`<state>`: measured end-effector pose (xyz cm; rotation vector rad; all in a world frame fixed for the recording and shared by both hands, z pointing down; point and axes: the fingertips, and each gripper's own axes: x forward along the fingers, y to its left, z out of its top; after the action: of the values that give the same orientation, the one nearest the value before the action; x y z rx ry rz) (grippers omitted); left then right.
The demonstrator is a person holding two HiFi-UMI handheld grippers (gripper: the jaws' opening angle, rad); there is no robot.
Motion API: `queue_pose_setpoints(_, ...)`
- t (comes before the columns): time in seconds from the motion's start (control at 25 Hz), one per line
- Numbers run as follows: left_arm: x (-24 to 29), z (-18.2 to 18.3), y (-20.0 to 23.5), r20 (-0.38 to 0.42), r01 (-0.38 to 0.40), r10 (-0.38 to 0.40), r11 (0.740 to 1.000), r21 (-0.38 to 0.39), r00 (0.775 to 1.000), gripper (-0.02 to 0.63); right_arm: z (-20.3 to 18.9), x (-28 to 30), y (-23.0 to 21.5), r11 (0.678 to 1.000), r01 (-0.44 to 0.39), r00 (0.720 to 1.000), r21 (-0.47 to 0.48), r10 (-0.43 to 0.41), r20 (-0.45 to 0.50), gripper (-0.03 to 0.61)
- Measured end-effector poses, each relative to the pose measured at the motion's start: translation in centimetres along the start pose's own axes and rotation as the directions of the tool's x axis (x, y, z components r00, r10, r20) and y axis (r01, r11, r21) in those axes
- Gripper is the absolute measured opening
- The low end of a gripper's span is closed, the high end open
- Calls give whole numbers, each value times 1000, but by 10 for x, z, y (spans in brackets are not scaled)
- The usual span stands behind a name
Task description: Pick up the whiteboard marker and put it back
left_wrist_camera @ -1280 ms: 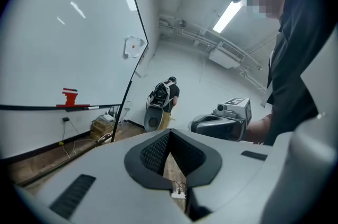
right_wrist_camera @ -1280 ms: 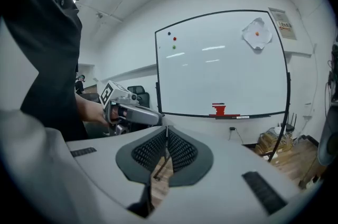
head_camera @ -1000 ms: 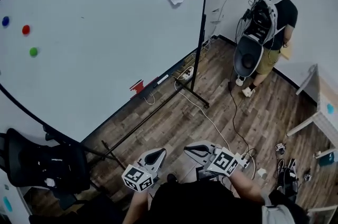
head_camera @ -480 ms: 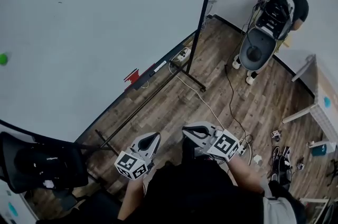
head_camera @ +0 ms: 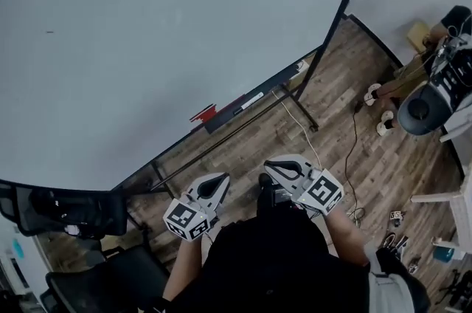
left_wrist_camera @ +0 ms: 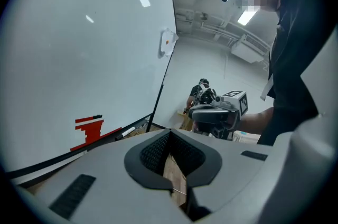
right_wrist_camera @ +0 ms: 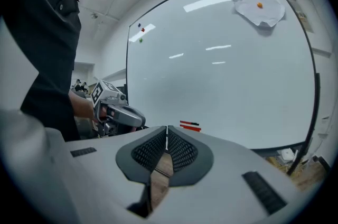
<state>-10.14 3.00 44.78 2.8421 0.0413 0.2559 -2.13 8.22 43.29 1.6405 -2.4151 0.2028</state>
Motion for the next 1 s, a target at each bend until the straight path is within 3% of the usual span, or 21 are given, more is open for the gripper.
queue_pose_setpoints(0.24,64,17,32,-17,-118,118,993,-5,993,12,5,15,-88,988,-124,992,-89,120,-43,21)
queue_pose_setpoints(0.48,105,27,52,-10,-252,252,968,-5,968,12,2,42,-147,966,-218,976,-137,214,-46,21)
queue_pose_setpoints(0.8,146,22,75,-23,-275,274,961,-35,961,12,-7,82,-179,930,-281,960,-239,268,-86,21)
queue_pose_setpoints(1.0,162,20,92,20,-280,282,957,-68,959,12,-21,107,-197,897,-351,933,-269,310,-182,21)
